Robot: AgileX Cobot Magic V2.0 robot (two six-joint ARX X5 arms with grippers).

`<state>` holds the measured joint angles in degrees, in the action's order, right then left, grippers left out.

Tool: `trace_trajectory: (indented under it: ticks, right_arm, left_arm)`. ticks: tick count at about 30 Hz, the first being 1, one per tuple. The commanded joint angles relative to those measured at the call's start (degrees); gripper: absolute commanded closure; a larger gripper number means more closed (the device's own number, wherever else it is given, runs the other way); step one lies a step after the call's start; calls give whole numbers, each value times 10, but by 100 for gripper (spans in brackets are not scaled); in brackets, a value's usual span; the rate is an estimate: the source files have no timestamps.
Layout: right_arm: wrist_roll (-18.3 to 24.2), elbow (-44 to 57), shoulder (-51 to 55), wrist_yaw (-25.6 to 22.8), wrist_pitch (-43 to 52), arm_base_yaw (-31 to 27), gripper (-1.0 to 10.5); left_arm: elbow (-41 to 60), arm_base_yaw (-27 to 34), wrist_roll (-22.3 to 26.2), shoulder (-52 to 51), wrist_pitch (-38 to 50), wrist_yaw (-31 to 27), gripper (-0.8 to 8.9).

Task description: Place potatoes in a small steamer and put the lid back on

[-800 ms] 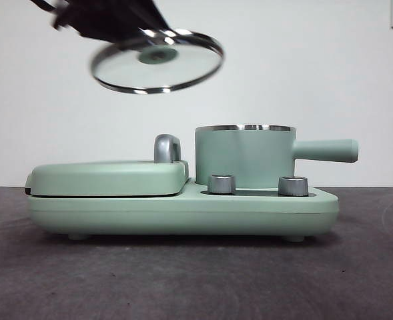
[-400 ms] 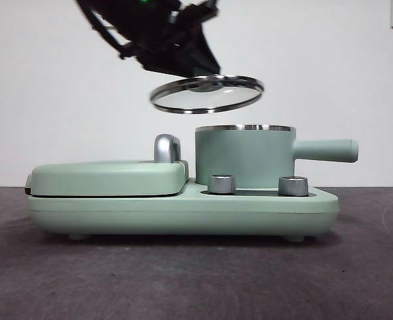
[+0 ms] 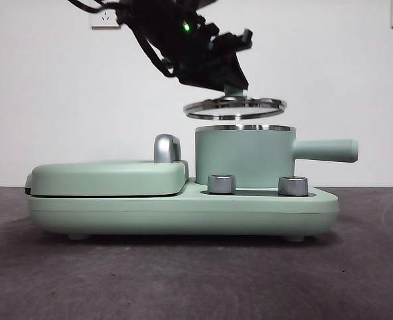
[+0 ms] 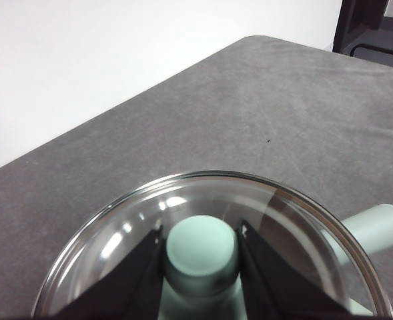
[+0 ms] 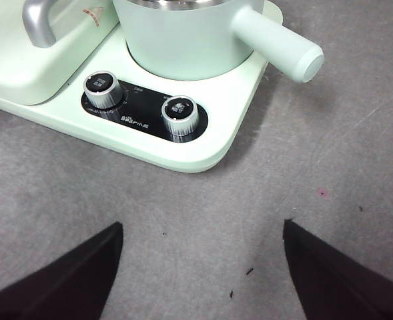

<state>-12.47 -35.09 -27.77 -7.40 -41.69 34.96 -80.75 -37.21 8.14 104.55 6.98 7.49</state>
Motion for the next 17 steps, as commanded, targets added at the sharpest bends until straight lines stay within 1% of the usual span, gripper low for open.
trace_trajectory:
  ticks: [1,17]
  right_arm:
    - [-7,-1,-2,-2,5,5,577]
    - [-6,-1,-2,-6,5,5,577]
  left_arm:
    - [-31,-6,14,24,20,2,804]
    - [-34,-7,15,52,80,2,804]
